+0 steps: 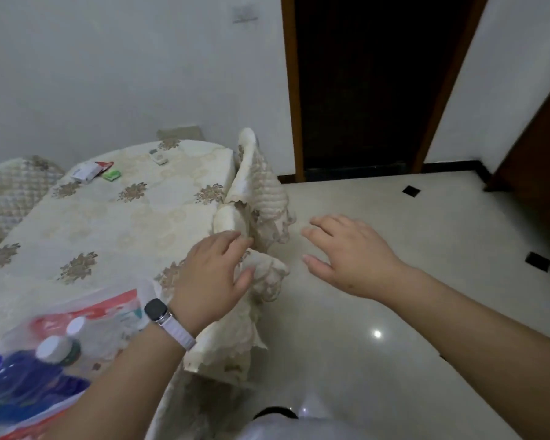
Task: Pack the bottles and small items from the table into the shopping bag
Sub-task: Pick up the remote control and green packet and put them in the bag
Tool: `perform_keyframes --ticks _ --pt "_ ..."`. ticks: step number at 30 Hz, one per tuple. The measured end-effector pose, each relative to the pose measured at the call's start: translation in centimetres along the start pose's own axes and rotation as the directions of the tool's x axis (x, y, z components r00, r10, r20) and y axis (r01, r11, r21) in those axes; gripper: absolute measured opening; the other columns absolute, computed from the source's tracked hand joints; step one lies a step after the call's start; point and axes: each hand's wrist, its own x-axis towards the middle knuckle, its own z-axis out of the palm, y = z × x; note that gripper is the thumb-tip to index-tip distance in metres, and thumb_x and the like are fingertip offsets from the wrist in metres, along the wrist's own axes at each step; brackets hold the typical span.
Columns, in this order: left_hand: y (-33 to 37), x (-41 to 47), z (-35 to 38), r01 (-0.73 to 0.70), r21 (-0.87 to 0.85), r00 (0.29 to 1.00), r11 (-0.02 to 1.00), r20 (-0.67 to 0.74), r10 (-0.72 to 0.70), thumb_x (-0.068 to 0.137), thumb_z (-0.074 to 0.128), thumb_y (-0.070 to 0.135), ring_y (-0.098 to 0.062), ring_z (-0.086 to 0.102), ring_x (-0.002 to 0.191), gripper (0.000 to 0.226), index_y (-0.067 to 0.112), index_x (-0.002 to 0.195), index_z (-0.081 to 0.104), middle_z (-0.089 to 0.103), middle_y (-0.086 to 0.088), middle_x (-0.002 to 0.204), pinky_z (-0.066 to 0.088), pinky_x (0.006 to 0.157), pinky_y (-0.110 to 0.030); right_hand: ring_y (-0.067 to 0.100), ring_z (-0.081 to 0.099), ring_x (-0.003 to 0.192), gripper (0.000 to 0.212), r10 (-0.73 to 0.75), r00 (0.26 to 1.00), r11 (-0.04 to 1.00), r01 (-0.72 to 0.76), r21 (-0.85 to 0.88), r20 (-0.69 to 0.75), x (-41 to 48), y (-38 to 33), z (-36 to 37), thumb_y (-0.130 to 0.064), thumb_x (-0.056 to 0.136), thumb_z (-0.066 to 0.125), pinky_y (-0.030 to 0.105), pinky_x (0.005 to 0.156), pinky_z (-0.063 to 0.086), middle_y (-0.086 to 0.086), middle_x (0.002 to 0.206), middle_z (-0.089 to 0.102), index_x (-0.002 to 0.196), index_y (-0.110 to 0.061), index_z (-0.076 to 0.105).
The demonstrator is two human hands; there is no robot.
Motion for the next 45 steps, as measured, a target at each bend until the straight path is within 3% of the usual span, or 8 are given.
perform_keyframes --ticks 12,22,28,33,41,45 --pt "6.7 15.5 8.3 -0.249 -0.088 0.968 0.964 -0.037 0.247 0.088 0.050 0.043 -0.031 0.057 0.115 0.047 0.017 0.126 0.062 0.061 -0.008 0.128 0.046 0.095 -0.044 0.025 0.054 0.119 0.050 0.264 0.963 0.961 -0.267 -0.071 -0.046 0.6 13.5 1.6 -0.049 0.091 0.040 0.040 0.091 0.048 0.005 0.129 0.060 0.125 -0.017 0.061" --pt "5.4 34.3 13.2 -0.336 -0.183 0.941 0.924 -0.100 0.322 0.091 0.053 0.043 -0.028 0.053 0.124 0.046 0.020 0.130 0.059 0.059 -0.007 0.134 0.044 0.104 -0.047 0.021 0.046 0.130 0.054 0.349 0.937 0.916 -0.333 -0.224 0.033 13.8 25.1 0.8 -0.054 0.094 0.033 0.038 0.104 0.039 0.001 0.141 0.052 0.136 -0.024 0.052" --pt "4.2 43.6 14.1 -0.322 -0.154 0.946 0.934 -0.081 0.313 0.093 0.053 0.045 -0.025 0.052 0.126 0.047 0.023 0.134 0.056 0.058 -0.004 0.136 0.039 0.106 -0.043 0.022 0.044 0.133 0.053 0.357 0.934 0.913 -0.347 -0.217 0.010 21.0 30.4 0.8 -0.053 0.095 0.035 0.038 0.108 0.036 0.001 0.143 0.051 0.138 -0.024 0.050" --pt "3.7 49.7 15.3 -0.323 -0.110 0.946 0.940 -0.071 0.317 0.092 0.053 0.044 -0.026 0.054 0.125 0.047 0.021 0.132 0.058 0.059 -0.006 0.135 0.041 0.106 -0.045 0.026 0.051 0.127 0.054 0.322 0.947 0.934 -0.318 -0.163 -0.002 25.5 35.3 2.1 -0.051 0.093 0.037 0.041 0.102 0.042 0.006 0.136 0.057 0.132 -0.019 0.057" --pt "4.3 61.6 18.5 -0.242 -0.043 0.970 0.969 -0.046 0.240 0.092 0.047 0.045 -0.028 0.054 0.123 0.047 0.021 0.131 0.059 0.060 -0.006 0.134 0.042 0.104 -0.045 0.024 0.047 0.131 0.060 0.256 0.965 0.962 -0.249 -0.116 0.050 34.5 47.1 4.3 -0.056 0.093 0.027 0.041 0.107 0.038 0.003 0.141 0.053 0.138 -0.023 0.051" --pt "5.2 68.2 18.7 -0.158 0.011 0.987 0.987 -0.040 0.159 0.093 0.050 0.045 -0.026 0.053 0.123 0.046 0.021 0.130 0.060 0.059 -0.005 0.134 0.042 0.104 -0.043 0.026 0.051 0.128 0.059 0.168 0.985 0.983 -0.165 -0.076 0.032 39.6 53.5 3.9 -0.053 0.092 0.029 0.043 0.104 0.042 0.005 0.138 0.057 0.133 -0.021 0.057"
